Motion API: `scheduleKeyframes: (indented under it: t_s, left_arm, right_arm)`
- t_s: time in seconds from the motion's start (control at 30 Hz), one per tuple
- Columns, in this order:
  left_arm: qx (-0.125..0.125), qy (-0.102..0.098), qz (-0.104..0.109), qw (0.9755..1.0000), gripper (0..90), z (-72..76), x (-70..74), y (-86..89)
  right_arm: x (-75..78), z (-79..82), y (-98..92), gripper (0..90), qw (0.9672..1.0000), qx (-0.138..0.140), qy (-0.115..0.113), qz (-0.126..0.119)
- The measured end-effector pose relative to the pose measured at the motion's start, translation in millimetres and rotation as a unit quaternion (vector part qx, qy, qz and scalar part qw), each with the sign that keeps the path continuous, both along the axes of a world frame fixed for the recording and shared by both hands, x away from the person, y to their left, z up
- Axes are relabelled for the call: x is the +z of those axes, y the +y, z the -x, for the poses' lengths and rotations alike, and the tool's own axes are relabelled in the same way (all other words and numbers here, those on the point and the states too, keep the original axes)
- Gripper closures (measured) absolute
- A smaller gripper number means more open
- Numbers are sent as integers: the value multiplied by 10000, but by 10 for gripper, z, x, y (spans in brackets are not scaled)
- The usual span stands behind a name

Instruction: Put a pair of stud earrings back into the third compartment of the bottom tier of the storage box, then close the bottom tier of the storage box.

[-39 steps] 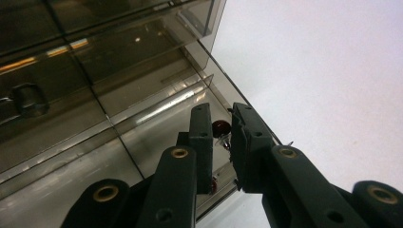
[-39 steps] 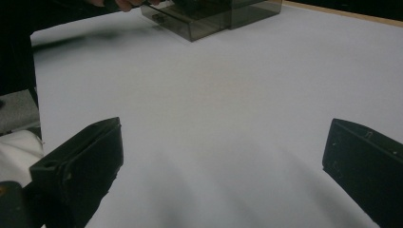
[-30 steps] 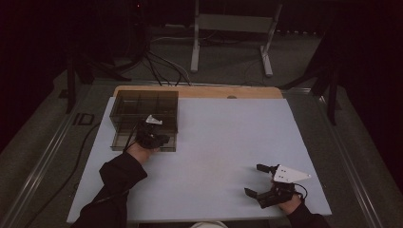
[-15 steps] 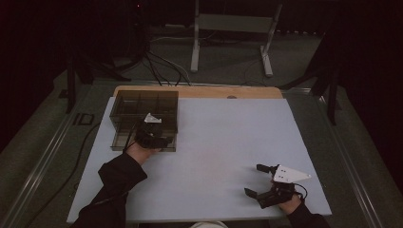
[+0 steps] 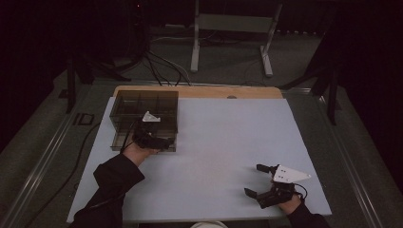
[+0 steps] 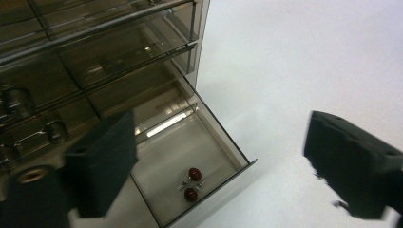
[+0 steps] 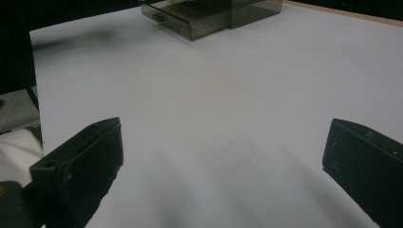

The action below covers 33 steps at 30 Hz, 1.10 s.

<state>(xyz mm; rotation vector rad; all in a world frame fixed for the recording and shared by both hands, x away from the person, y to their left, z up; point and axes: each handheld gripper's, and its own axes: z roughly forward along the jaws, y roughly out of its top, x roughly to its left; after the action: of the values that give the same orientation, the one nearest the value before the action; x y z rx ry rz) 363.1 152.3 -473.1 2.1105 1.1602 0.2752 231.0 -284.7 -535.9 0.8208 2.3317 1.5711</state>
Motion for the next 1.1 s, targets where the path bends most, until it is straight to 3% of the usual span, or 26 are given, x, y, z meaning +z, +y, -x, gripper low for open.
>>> scheduleKeyframes:
  t_s: [0.13,0.53,0.8,1.1]
  left_arm:
    - [-162,19,331,9993,18,4,17,51]
    - [-85,-228,332,9992,7,46,136,153]
    - [72,-490,375,9981,7,206,267,279]
    - [232,-676,334,9969,7,351,268,381]
  right_arm:
    - [8,8,1,0,10000,-2,-14,-6]
    - [4,7,7,0,10000,-7,-37,28]
    - [0,5,27,0,10000,28,-23,35]
    - [1,-2,29,0,10000,14,-24,32]
